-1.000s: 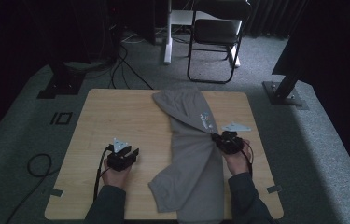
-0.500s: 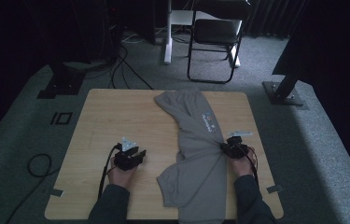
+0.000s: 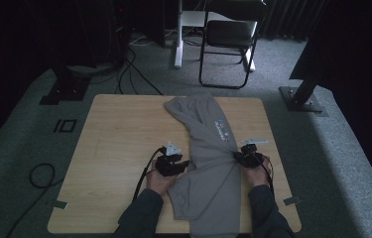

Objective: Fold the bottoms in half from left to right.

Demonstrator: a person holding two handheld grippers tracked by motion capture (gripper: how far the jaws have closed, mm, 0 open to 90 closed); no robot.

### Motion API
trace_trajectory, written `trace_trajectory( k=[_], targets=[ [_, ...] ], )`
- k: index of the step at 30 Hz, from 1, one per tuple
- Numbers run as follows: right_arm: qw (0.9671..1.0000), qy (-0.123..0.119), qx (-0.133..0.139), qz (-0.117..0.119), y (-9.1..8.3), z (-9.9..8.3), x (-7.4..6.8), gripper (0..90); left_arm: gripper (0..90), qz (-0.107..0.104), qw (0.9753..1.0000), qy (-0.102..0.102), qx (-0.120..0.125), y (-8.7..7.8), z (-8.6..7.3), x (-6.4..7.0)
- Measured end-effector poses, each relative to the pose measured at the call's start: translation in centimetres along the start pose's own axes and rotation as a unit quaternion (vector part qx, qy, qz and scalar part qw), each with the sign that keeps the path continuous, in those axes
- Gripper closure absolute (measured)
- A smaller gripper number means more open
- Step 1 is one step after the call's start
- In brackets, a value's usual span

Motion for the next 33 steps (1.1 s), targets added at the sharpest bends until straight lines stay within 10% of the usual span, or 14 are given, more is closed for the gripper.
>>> trace_trajectory(
  k=[4, 9, 23, 33],
  targets=[
    [1.0000, -0.001, 0.001, 0.000, 0.0, 0.0, 0.0, 87.3, 61.9, 0.001, 0.9998, 0.003, -0.020, 1.2, 0.0, 0.5],
    [0.9998, -0.005, -0.001, 0.018, 0.0, -0.1, -0.2, 82.7, 89.5, 0.016, 0.9996, -0.002, -0.025, 1.5, 0.2, 0.1],
    [0.9994, -0.028, 0.012, 0.017, 0.1, 0.0, -1.0, 71.8, 89.8, 0.065, 0.9961, -0.052, -0.028, -0.4, -1.3, -4.7],
    [0.9972, -0.049, 0.041, 0.040, -1.0, 1.2, -3.8, 64.7, 69.4, 0.032, 0.9976, -0.058, 0.021, -2.5, 0.7, -4.3]
  ],
)
Point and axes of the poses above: each handheld gripper's, and its own axes: y roughly forward along the jaws, z roughly out of its top, x roughly to its right, the point moved 7 cm from there along y, roughly forward along the jaws, and after that the axes turned 10 degrees about z, right-handed, at the moved point
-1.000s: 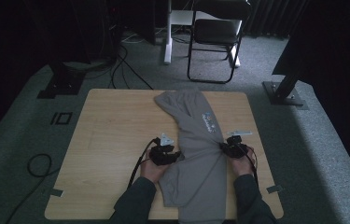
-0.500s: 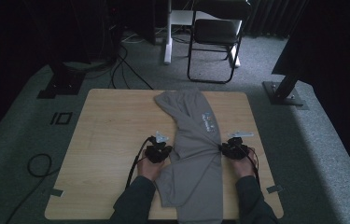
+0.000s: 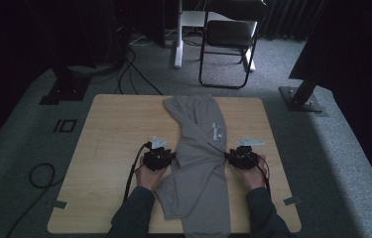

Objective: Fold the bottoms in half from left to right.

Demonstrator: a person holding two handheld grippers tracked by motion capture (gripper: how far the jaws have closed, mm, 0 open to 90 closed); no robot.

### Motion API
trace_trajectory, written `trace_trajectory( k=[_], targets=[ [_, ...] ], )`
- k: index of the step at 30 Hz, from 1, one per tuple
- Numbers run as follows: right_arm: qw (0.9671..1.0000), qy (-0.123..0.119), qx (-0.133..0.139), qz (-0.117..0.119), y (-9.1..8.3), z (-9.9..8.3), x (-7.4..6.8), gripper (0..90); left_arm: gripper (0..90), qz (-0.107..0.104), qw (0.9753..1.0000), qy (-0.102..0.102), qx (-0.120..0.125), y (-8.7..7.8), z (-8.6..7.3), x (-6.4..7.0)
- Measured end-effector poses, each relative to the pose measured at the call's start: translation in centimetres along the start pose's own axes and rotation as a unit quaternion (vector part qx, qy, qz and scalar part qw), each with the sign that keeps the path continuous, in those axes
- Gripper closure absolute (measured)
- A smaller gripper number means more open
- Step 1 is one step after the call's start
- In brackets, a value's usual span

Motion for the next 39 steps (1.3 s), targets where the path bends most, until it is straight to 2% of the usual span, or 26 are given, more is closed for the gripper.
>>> trace_trajectory(
  k=[3, 7, 10, 14, 15, 16, 18, 20, 26, 29, 32, 35, 39],
  targets=[
    [0.9998, -0.018, -0.003, 0.013, 0.2, 0.1, -1.6, 61.8, 68.2, -0.012, 0.9998, 0.014, 0.003, 0.1, 0.6, 1.1],
    [0.9990, -0.029, -0.011, 0.031, 1.0, -0.1, -3.7, 58.1, 66.4, -0.033, 0.9991, 0.025, -0.002, 0.5, 0.7, 2.5],
    [0.9979, -0.047, -0.019, 0.041, 1.5, -0.6, -5.0, 56.1, 67.1, -0.024, 0.9986, 0.043, -0.020, 1.3, 0.3, 2.9],
    [0.9964, -0.059, -0.035, 0.050, 2.4, -1.0, -6.1, 54.3, 83.9, 0.002, 0.9965, 0.062, -0.057, 2.6, -0.7, 2.4],
    [0.9961, -0.061, -0.039, 0.050, 2.6, -1.2, -6.2, 54.1, 86.7, 0.007, 0.9958, 0.065, -0.064, 2.9, -0.9, 2.2],
    [0.9958, -0.062, -0.045, 0.050, 2.8, -1.4, -6.2, 54.1, 89.1, 0.005, 0.9960, 0.065, -0.062, 3.0, -1.0, 2.1],
    [0.9957, -0.061, -0.049, 0.049, 3.0, -1.8, -6.3, 54.4, 90.0, 0.010, 0.9962, 0.060, -0.062, 3.1, -0.9, 1.8],
    [0.9956, -0.066, -0.051, 0.043, 2.9, -2.3, -6.2, 55.5, 90.0, 0.012, 0.9958, 0.065, -0.063, 3.2, -0.8, 1.7],
    [0.9961, -0.060, -0.054, 0.036, 1.6, -3.3, -5.6, 61.1, 90.0, 0.014, 0.9965, 0.057, -0.059, 3.4, -0.7, 1.2],
    [0.9963, -0.058, -0.056, 0.030, 0.8, -3.9, -5.1, 62.4, 90.0, 0.023, 0.9961, 0.058, -0.062, 3.5, -0.7, 0.8],
    [0.9964, -0.056, -0.059, 0.025, 0.1, -4.4, -4.7, 62.7, 90.0, 0.018, 0.9969, 0.046, -0.062, 3.6, -0.6, 0.5],
    [0.9968, -0.053, -0.056, 0.022, -0.2, -4.4, -4.5, 62.1, 82.7, 0.008, 0.9971, 0.046, -0.060, 3.4, -0.5, 0.5],
    [0.9977, -0.057, -0.023, 0.028, -0.3, -2.8, -5.2, 63.2, 75.9, 0.008, 0.9977, 0.047, -0.049, 2.9, -0.6, 0.5]
  ],
)
Point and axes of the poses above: each handheld gripper's, and its own axes: y roughly forward along the jaws, z roughly out of its top, x roughly to its right, the point moved 7 cm from there along y, roughly forward along the jaws, and after that the axes turned 10 degrees about z, right-handed, at the moved point
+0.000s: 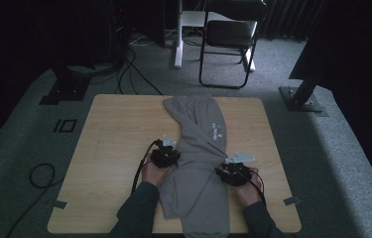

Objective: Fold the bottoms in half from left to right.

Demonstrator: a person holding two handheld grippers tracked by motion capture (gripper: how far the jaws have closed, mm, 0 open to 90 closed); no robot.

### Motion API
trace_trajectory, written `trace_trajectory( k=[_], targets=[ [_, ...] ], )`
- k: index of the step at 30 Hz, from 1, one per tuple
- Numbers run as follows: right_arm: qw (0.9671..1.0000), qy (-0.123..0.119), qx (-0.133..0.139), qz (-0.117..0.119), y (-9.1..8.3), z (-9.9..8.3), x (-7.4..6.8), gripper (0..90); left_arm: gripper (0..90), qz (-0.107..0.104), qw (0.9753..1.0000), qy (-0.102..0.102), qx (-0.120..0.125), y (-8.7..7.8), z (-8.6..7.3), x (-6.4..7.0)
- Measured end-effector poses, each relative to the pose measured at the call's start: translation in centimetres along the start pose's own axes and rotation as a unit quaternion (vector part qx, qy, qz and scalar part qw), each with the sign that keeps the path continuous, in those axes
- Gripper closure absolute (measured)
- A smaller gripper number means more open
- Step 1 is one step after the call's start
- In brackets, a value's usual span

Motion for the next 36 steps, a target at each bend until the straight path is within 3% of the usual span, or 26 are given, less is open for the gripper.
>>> trace_trajectory(
  k=[4, 7, 11, 13, 15, 17, 19, 21, 31, 36],
  targets=[
    [0.9998, -0.015, 0.012, 0.010, 0.9, 2.4, -1.1, 61.0, 72.8, 0.002, 1.0000, -0.003, 0.009, -0.5, -0.1, -0.3],
    [0.9994, -0.033, 0.006, 0.011, 2.6, 3.9, -1.7, 55.1, 72.4, -0.001, 0.9999, -0.008, 0.012, -0.8, -0.1, -0.4],
    [0.9991, -0.038, -0.010, 0.018, 4.7, 4.6, -2.0, 51.7, 71.8, -0.002, 0.9999, -0.004, 0.013, -1.0, -0.1, -0.3],
    [0.9983, -0.041, -0.036, 0.019, 5.7, 4.3, -1.9, 51.8, 71.7, -0.004, 0.9999, -0.004, 0.012, -1.0, -0.1, -0.3],
    [0.9977, -0.039, -0.052, 0.018, 6.0, 3.8, -1.9, 59.2, 71.6, -0.007, 0.9998, -0.006, 0.015, -1.1, -0.1, -0.1],
    [0.9974, -0.039, -0.054, 0.026, 5.6, 3.2, -2.1, 70.6, 71.7, -0.012, 0.9998, -0.003, 0.013, -1.1, -0.1, 0.0],
    [0.9976, -0.042, -0.052, 0.016, 4.7, 2.6, -2.1, 81.3, 71.9, -0.013, 0.9999, 0.005, 0.006, -0.8, -0.3, 0.3],
    [0.9980, -0.041, -0.046, 0.014, 3.9, 2.1, -2.1, 85.0, 74.0, -0.014, 0.9998, 0.013, -0.003, -0.5, -0.6, 0.6],
    [0.9984, -0.040, -0.041, 0.005, 0.6, -0.4, -1.3, 89.8, 79.4, -0.015, 0.9997, 0.016, -0.010, 0.0, -0.6, 1.0],
    [0.9988, -0.030, -0.037, -0.009, -1.4, -1.6, -0.1, 89.7, 79.8, -0.013, 0.9997, 0.017, -0.008, 0.0, -0.7, 0.9]
  ],
)
Point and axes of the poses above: each handheld gripper's, and its own axes: y roughly forward along the jaws, z roughly out of its top, x roughly to its right, the point moved 7 cm from there along y, roughly forward along the jaws, and after that the axes turned 10 degrees about z, right-handed, at the moved point
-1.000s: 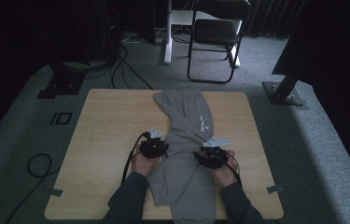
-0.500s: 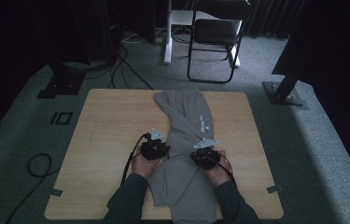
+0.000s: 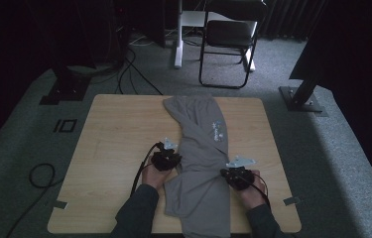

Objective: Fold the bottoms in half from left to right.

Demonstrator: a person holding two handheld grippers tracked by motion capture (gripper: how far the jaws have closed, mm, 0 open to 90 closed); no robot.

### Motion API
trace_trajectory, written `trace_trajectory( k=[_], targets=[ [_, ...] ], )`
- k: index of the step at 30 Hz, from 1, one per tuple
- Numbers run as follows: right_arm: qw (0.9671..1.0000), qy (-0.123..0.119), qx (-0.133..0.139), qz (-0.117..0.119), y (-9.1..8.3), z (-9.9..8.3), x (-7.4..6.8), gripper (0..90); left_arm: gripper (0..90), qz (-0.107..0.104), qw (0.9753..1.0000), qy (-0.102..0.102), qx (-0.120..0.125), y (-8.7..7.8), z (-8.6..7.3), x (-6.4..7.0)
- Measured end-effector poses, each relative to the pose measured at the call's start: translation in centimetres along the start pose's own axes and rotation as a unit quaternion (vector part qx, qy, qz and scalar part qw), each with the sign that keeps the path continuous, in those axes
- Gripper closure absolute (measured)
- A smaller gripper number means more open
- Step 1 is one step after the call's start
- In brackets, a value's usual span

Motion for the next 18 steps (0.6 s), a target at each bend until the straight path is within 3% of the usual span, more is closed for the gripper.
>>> trace_trajectory(
  k=[6, 9, 14, 18],
  targets=[
    [0.9996, 0.022, -0.003, -0.016, -1.7, -1.7, 1.5, 89.2, 79.3, 0.000, 1.0000, -0.005, -0.001, 0.0, 0.0, -0.2],
    [0.9995, 0.026, 0.010, -0.015, -2.1, -1.3, 1.4, 81.4, 76.7, -0.002, 0.9999, -0.011, 0.000, -0.3, 0.2, -0.2],
    [0.9994, 0.009, 0.033, 0.008, -1.7, 0.7, -0.2, 71.5, 73.8, -0.020, 0.9991, -0.026, 0.028, -1.8, 1.0, 0.4],
    [0.9989, -0.010, 0.032, 0.031, -0.1, 2.0, -1.9, 69.4, 70.3, -0.041, 0.9984, -0.007, 0.037, -2.7, 1.2, 1.5]
  ],
)
Point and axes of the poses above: each handheld gripper's, and its own axes: y roughly forward along the jaws, z roughly out of its top, x roughly to its right, the point moved 7 cm from there along y, roughly forward along the jaws, and after that the axes turned 10 degrees about z, right-handed, at the moved point
